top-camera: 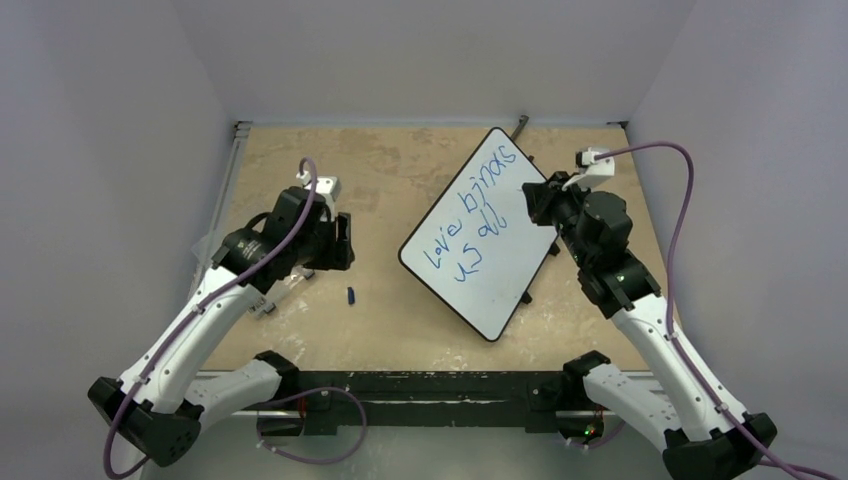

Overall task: Write a sentence on the whiteboard
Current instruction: Close the whiteboard marker at the center of the board.

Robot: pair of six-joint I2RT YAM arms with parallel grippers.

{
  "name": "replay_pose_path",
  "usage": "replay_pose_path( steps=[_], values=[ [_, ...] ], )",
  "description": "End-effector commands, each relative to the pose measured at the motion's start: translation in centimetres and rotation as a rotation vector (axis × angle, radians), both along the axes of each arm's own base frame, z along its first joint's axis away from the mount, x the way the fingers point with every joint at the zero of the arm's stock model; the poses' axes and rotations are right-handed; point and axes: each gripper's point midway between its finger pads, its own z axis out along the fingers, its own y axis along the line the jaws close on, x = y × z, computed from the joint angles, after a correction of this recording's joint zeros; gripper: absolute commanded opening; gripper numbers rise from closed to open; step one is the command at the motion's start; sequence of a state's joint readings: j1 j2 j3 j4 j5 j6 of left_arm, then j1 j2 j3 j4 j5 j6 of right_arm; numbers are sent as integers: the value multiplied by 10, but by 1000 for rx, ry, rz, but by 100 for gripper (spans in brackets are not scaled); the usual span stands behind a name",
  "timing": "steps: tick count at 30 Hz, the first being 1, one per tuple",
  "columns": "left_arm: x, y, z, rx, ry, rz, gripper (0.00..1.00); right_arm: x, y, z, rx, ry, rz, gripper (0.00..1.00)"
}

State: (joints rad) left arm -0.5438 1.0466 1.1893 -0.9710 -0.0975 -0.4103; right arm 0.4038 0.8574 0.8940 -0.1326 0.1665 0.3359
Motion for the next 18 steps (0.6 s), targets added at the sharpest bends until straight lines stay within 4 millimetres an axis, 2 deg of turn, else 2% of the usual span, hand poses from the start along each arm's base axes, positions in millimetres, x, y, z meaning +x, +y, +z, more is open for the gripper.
replay_pose_path(
  steps=[1,4,11,18],
  values=[
    [4,15,-23,-40,7,141,55,-5,3,25,26,-44,23,0],
    [1,20,-45,-44,40,188,51,-5,4,23,36,-33,25,0],
    [0,16,-99,-76,116,237,40,-9,4,20,38,-19,28,0],
    [8,16,-133,-62,149,264,34,-12,2,20,29,-2,28,0]
  ],
)
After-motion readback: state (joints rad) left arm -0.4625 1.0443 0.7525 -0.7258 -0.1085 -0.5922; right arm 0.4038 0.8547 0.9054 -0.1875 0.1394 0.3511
